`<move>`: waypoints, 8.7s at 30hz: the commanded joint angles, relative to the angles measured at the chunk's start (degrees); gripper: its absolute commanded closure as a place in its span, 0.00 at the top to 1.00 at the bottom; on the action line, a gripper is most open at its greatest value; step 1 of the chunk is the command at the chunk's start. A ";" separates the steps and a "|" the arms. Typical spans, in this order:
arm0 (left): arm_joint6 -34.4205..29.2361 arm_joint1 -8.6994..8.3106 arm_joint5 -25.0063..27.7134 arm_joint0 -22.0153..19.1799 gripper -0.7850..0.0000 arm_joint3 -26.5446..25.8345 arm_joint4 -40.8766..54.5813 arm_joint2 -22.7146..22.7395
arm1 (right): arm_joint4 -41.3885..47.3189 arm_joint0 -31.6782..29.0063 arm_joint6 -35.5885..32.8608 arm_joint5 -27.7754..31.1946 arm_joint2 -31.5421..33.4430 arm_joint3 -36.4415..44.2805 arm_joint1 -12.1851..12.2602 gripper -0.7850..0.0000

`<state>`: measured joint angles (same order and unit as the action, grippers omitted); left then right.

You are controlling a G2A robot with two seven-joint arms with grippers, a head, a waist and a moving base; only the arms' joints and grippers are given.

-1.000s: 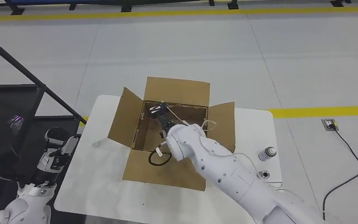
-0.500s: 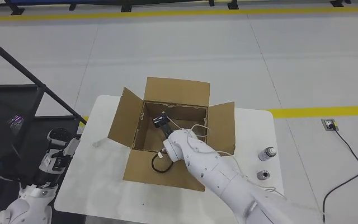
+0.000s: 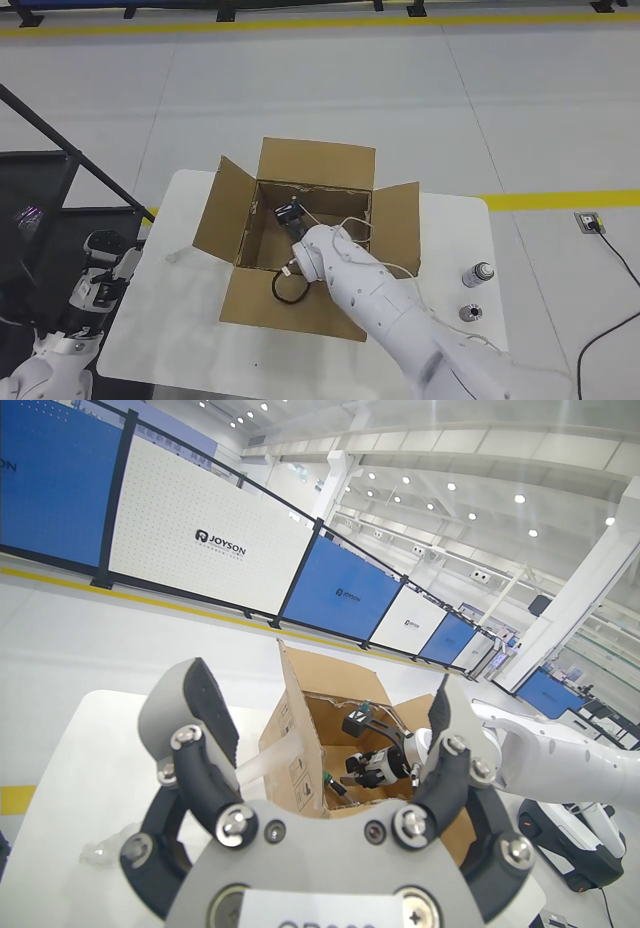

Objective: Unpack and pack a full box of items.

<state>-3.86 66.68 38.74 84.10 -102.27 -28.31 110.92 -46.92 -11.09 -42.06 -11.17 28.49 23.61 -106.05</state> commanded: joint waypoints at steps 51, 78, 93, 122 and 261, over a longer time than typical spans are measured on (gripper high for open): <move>-3.42 -1.26 0.13 -5.66 1.00 2.12 -0.05 -6.84 | -22.28 -55.29 -36.93 12.17 74.50 74.54 27.82 1.00; -2.98 -1.90 -0.53 -6.01 1.00 2.85 0.79 -6.42 | -22.53 -51.10 -30.77 9.28 70.88 63.51 29.67 0.87; -2.29 -2.12 -0.84 -5.97 1.00 2.92 0.71 -6.71 | -23.40 -49.99 -30.51 8.01 69.25 59.93 30.63 0.42; -1.66 -2.58 -0.29 -5.80 1.00 3.42 1.24 -6.90 | -22.00 -52.84 -30.96 5.49 67.16 69.30 32.07 0.38; 3.71 -3.00 -3.22 1.80 1.00 0.32 0.92 -0.86 | 2.53 -4.85 26.44 -8.75 5.02 -3.30 0.85 0.00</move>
<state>-0.14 63.68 35.51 85.89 -101.95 -27.39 110.05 -44.51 -15.99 -16.12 -19.76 33.41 20.58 -105.04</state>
